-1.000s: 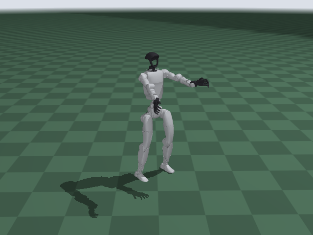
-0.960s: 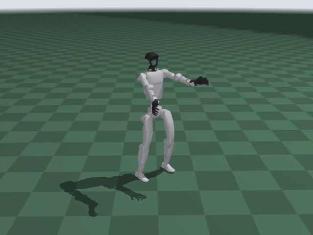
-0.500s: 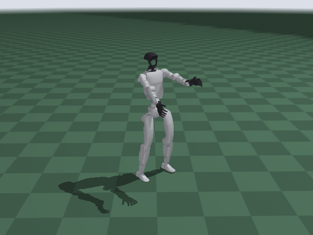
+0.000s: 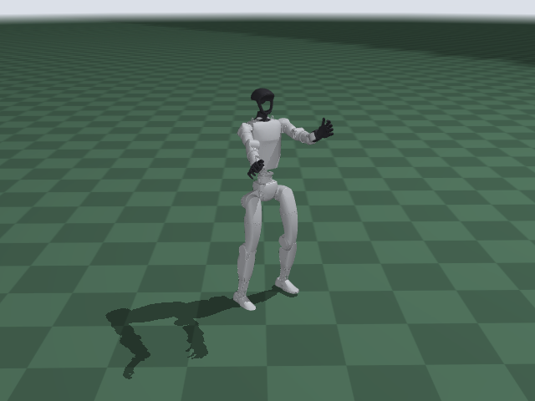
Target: Dance
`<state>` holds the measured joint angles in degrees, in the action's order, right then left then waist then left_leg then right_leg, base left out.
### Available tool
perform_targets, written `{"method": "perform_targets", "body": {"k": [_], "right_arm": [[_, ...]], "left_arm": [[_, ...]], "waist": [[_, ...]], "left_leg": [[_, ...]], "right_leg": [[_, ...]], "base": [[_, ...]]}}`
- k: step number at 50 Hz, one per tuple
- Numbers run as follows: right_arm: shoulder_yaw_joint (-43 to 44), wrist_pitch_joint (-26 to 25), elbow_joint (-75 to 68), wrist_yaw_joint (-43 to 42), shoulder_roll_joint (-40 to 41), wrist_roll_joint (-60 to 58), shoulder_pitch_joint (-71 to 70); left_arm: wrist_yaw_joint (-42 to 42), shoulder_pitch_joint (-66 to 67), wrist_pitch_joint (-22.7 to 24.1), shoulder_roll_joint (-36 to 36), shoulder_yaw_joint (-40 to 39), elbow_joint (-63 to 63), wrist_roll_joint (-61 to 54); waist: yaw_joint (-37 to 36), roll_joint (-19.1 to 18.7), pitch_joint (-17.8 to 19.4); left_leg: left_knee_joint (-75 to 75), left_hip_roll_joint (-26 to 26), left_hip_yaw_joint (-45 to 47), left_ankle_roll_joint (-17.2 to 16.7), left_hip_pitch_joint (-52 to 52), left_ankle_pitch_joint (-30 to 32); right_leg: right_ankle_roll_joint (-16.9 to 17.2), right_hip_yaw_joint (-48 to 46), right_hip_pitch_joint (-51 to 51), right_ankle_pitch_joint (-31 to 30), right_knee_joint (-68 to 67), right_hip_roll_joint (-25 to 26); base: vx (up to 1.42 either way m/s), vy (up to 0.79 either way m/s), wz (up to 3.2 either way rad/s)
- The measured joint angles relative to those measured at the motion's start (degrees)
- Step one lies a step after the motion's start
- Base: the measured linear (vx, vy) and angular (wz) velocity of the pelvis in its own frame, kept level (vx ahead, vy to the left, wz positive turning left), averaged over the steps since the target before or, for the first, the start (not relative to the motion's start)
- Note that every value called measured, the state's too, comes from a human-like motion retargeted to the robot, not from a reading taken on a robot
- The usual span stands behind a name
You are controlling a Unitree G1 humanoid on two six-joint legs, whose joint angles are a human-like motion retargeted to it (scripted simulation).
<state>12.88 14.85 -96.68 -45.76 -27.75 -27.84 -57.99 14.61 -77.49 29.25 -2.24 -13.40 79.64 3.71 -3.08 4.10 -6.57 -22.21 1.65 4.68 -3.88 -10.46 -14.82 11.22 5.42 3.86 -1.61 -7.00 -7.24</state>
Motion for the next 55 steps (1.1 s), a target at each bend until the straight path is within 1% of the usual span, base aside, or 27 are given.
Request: {"method": "perform_targets", "body": {"k": [2,3,5,7,10,12,13,15,17,18,21,23,25,27,28,30,33,36,38,40,42,44,45,48,50,52,55], "right_arm": [[1.57,-2.21,3.07,-1.15,-9.69,-0.52,-1.47],[1.94,-3.58,4.33,-1.09,-15.19,0.31,-1.79],[3.17,-6.30,6.66,-1.20,-25.14,3.22,-1.49],[4.76,-6.67,8.74,0.11,-33.71,5.13,-0.61],[6.89,-4.32,10.55,1.74,-46.57,8.78,2.08],[8.78,-2.28,10.34,0.12,-53.87,11.86,3.83],[9.62,-0.88,10.13,-1.12,-56.54,13.45,4.42],[11.27,3.61,8.94,-3.17,-61.20,16.44,5.74],[13.05,9.56,6.87,-5.91,-65.11,20.06,7.29],[13.95,12.80,5.35,-7.36,-67.60,21.56,8.43],[16.58,19.68,3.00,-10.72,-69.64,24.37,10.09],[18.73,24.23,3.91,-13.06,-67.49,25.90,10.41],[20.78,29.64,9.44,-14.99,-61.98,27.79,10.86],[21.39,34.17,20.60,-13.79,-52.56,28.88,13.86],[20.76,35.11,26.38,-11.61,-48.10,29.66,15.79],[15.67,31.81,44.52,-0.59,-35.71,34.41,18.71],[4.89,21.00,64.10,18.69,-19.90,43.44,17.81],[-7.71,13.58,74.42,34.89,-4.05,54.56,17.24],[-16.01,8.32,78.69,45.10,4.77,63.26,18.48],[-23.53,1.85,81.73,53.70,11.66,68.86,20.91],[-29.50,-3.43,83.67,61.15,15.65,70.69,23.16],[-34.92,-7.80,85.29,66.23,18.35,70.00,24.82],[-38.05,-9.45,86.25,68.34,19.41,69.51,25.30],[-44.80,-12.12,90.69,72.04,20.01,70.95,26.52],[-47.16,-11.84,93.16,72.11,20.27,71.68,27.44],[-48.07,-10.08,94.91,70.39,18.90,72.54,27.71],[-47.85,-7.17,95.93,65.63,14.02,74.37,27.64]], "left_arm": [[-8.91,-2.72,-4.67,4.50,2.37,-6.90,-6.37],[-13.92,-3.56,-8.09,7.43,3.48,-10.74,-10.06],[-23.18,-4.39,-13.99,14.83,4.64,-17.06,-16.68],[-30.85,-4.78,-18.18,22.49,5.60,-21.80,-24.49],[-37.01,-3.72,-24.51,32.32,9.24,-28.87,-38.80],[-37.90,-0.88,-27.80,36.31,13.92,-34.02,-46.26],[-38.41,1.06,-29.46,36.54,16.77,-36.58,-49.17],[-38.97,6.08,-33.05,36.62,23.69,-42.57,-54.35],[-36.96,11.75,-34.75,36.50,31.89,-49.41,-58.73],[-34.58,14.22,-34.73,36.15,36.15,-54.03,-61.08],[-28.34,19.17,-29.74,31.83,42.00,-62.29,-61.36],[-25.75,21.72,-27.61,28.25,42.67,-64.65,-61.52],[-24.46,24.51,-28.55,23.93,42.20,-64.88,-63.17],[-24.05,26.36,-30.29,16.27,38.69,-62.92,-64.36],[-23.59,26.85,-30.09,11.78,36.62,-61.59,-64.13],[-21.03,27.54,-26.59,-2.07,29.03,-56.32,-60.10],[-13.86,29.19,-19.36,-21.01,16.92,-43.99,-47.47],[-6.89,31.96,-14.28,-38.43,6.53,-30.96,-33.98],[-1.25,34.65,-10.45,-49.69,0.23,-24.07,-20.84],[7.44,38.82,-9.69,-60.14,-4.27,-18.54,-7.79],[18.46,42.13,-11.18,-66.77,-10.78,-11.16,3.42],[25.93,45.41,-11.16,-72.45,-16.85,-1.79,10.69],[29.38,47.25,-11.02,-75.36,-19.74,3.61,13.43],[39.87,52.56,-13.86,-81.82,-27.06,16.32,17.93],[46.21,55.55,-13.66,-82.80,-32.15,17.76,18.01],[49.26,58.09,-8.98,-82.21,-36.58,17.58,18.69],[51.48,59.50,-5.49,-78.73,-39.81,12.98,18.39]], "waist": [[-0.88,0.66,0.51],[-1.32,0.98,0.82],[-1.44,1.45,1.34],[-0.64,1.69,1.95],[1.66,1.30,2.76],[3.04,0.34,2.94],[3.69,-0.06,3.10],[4.56,-1.04,3.56],[3.72,-2.08,3.88],[2.18,-2.67,3.68],[-0.67,-2.80,3.24],[-2.43,-3.05,3.38],[-4.47,-3.14,3.61],[-5.18,-2.81,3.65],[-5.21,-2.58,3.42],[-5.01,-2.11,2.44],[-5.20,-3.33,1.71],[-5.72,-5.10,3.14],[-6.69,-5.52,3.74],[-7.79,-5.66,3.91],[-8.26,-5.85,4.14],[-8.61,-6.02,4.37],[-8.51,-6.13,4.53],[-8.34,-5.88,4.62],[-8.91,-5.63,4.42],[-8.35,-5.99,4.59],[-7.75,-6.61,5.62]], "left_leg": [[3.58,0.30,0.32,0.38,0.55,2.13],[4.99,0.25,0.12,0.67,0.58,3.10],[7.26,-0.10,-1.08,1.04,0.61,4.77],[8.97,-0.26,-2.09,1.00,0.45,6.13],[10.63,-0.56,-3.92,1.02,-0.53,7.72],[11.63,-0.66,-4.37,1.18,-1.13,8.62],[12.15,-0.55,-4.28,1.27,-1.26,9.08],[13.34,0.36,-4.32,0.92,-1.36,10.11],[14.91,1.62,-3.72,0.30,-0.65,10.98],[15.79,2.10,-2.90,-0.11,-0.01,11.23],[17.01,1.78,-1.68,-0.53,1.78,10.73],[17.13,1.62,-0.75,-0.09,2.94,10.78],[16.92,1.08,0.47,0.92,3.80,11.05],[16.57,0.57,0.68,1.68,4.36,10.96],[16.41,0.39,0.72,1.91,4.50,10.82],[15.79,-0.09,1.47,2.11,4.83,10.11],[14.88,0.03,2.95,1.99,6.80,8.76],[13.43,0.40,4.27,2.11,9.68,7.13],[12.01,0.52,4.98,2.12,9.98,5.83],[10.00,1.03,5.98,1.97,9.37,4.39],[7.14,1.78,6.49,1.49,8.62,2.52],[3.15,2.56,6.67,0.80,7.28,0.25],[0.66,3.06,6.74,0.41,6.30,-1.02],[-6.75,3.99,6.50,-0.68,3.41,-5.25],[-10.98,4.36,6.57,-0.74,1.72,-7.60],[-13.92,4.48,6.08,-0.16,0.61,-9.02],[-13.93,4.05,5.68,0.42,1.10,-9.05]], "right_leg": [[0.44,-0.95,0.74,0.48,-0.97,-0.07],[0.61,-1.72,0.94,0.78,-1.45,-0.20],[1.13,-3.31,0.96,1.32,-2.41,-0.57],[1.99,-4.14,1.30,1.80,-3.75,-1.04],[3.13,-5.22,2.57,2.54,-6.51,-1.63],[3.52,-5.76,3.67,3.14,-8.63,-1.74],[3.72,-5.82,4.20,3.61,-9.85,-1.65],[3.78,-6.04,5.42,4.82,-12.72,-0.52],[3.78,-5.33,6.97,6.52,-16.56,1.37],[3.78,-4.44,7.83,7.49,-18.76,2.30],[3.78,-1.80,8.71,8.81,-22.34,3.92],[3.78,-0.45,8.10,8.85,-22.89,4.28],[3.76,0.30,7.01,8.26,-21.58,3.45],[3.45,0.71,5.90,7.14,-18.70,2.71],[3.39,0.88,5.43,6.63,-17.18,2.38],[3.06,1.83,4.54,5.44,-13.47,1.57],[1.56,2.89,2.67,3.67,-9.40,1.45],[-0.03,4.54,0.12,1.95,-6.41,1.83],[-1.18,5.84,-0.43,1.17,-4.71,2.34],[-1.99,6.61,-0.56,0.57,-3.16,2.65],[-2.19,6.81,-0.81,0.08,-2.04,2.58],[-2.43,7.52,-1.25,-0.34,-0.86,2.63],[-2.62,7.94,-1.52,-0.51,-0.23,2.74],[-2.94,6.80,-2.14,-0.37,0.99,2.09],[-2.38,7.41,-2.27,0.20,1.25,1.89],[-1.53,7.50,-2.76,0.79,1.34,1.82],[-0.09,7.64,-3.87,1.60,1.34,1.83]], "base": [[0.13,-0.23,0.45],[0.16,-0.21,0.64],[0.18,-0.18,0.78],[0.19,-0.14,0.78],[0.12,-0.14,0.79],[0.15,-0.09,0.41],[0.16,-0.10,0.02],[0.14,-0.14,-0.22],[0.16,-0.11,-0.46],[0.17,0.00,-0.54],[0.13,0.11,-0.43],[0.03,0.12,-0.22],[-0.12,0.14,-0.12],[-0.36,0.11,-0.03],[-0.49,0.16,-0.12],[-0.51,0.27,-0.36],[-0.42,0.32,-0.74],[-0.41,0.22,-1.00],[-0.50,0.15,-0.93],[-0.48,0.10,-0.63],[-0.36,0.07,-0.25],[-0.27,0.04,-0.12],[-0.22,0.04,-0.08],[-0.18,0.06,0.00],[-0.13,0.07,0.04],[-0.03,0.05,0.22],[0.02,0.00,0.15]]}}
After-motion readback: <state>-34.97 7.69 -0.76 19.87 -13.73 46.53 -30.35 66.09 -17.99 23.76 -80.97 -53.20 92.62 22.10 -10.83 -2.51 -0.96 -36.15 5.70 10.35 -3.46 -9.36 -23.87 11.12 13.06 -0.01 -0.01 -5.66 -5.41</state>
